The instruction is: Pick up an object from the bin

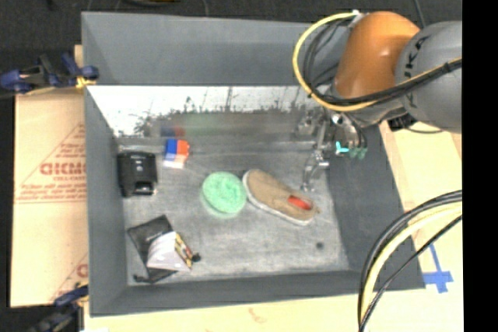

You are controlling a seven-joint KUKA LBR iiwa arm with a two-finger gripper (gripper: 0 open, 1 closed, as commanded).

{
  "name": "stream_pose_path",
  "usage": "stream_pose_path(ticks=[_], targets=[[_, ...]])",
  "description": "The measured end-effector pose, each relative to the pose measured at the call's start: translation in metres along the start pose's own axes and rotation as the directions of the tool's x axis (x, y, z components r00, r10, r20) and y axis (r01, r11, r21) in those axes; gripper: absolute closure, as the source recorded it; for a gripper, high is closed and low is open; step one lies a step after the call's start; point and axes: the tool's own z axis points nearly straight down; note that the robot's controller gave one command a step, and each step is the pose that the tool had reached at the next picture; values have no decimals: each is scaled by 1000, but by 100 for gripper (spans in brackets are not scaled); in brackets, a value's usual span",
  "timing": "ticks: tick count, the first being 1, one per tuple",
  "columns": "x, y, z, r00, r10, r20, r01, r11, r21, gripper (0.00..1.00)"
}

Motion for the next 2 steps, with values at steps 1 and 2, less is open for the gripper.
stream_pose_path(ticks=[1, 2], targets=[[-2, 0, -5, 1000, -1, 8, 1, 1000, 1, 0], [39, 16, 60, 993, -121, 3, 121, 993, 3, 100]])
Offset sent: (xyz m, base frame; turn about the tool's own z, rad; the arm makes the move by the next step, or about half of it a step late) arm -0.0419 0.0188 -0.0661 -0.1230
